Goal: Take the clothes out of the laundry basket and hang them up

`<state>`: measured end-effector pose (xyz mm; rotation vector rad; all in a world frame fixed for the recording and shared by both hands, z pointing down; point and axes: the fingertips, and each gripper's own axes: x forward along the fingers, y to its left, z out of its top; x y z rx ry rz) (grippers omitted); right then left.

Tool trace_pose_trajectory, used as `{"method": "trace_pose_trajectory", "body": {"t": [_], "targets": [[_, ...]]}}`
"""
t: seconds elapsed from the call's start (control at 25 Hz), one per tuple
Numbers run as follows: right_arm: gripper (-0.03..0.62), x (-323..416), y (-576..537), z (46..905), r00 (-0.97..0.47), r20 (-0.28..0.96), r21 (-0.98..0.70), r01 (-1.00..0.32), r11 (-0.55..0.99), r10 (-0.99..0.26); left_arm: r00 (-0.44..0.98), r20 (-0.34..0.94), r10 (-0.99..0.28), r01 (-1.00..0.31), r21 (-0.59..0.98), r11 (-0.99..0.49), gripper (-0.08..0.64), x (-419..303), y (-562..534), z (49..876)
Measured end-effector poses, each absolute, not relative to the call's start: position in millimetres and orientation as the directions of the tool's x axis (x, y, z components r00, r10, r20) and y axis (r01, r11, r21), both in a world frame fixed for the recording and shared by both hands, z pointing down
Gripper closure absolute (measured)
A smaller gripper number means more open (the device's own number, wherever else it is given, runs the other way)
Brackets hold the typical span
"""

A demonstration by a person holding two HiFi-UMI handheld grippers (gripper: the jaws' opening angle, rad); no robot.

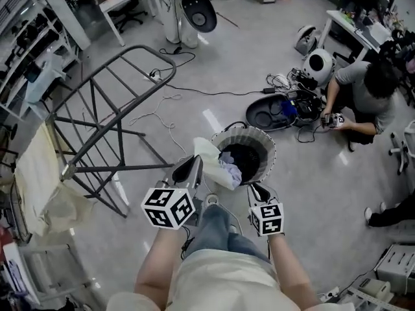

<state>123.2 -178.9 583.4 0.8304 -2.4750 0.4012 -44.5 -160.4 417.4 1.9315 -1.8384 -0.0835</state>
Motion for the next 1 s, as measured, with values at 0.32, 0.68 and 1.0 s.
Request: {"method": "trace_pose_trajectory", "body": {"t": [0.32, 0.68, 1.0], "targets": [[0.491, 66.1, -145.5, 599.9, -0.746, 0.595, -0.129, -0.456, 0.880, -0.299, -0.049, 0.162, -0.986, -0.936, 0.336, 0.102, 0.546, -93.7, -110.2, 337.4], [0.458, -33.4, -110.9, 615.4, -0.777, 0.615, -0.127, -0.268, 0.955, -0.137, -0.216, 0.024, -0.976, -0.929, 0.301, 0.213, 0.546, -156.3, -22.5, 263.4], [0.409, -142.2, 25.8, 618.1, -0.767, 0.638, -0.106, 0.010, 0.994, 0.076, -0.330, -0.078, -0.941, -0.918, 0.260, 0.301, 0.546, -210.8, 95.6, 203.6]]}}
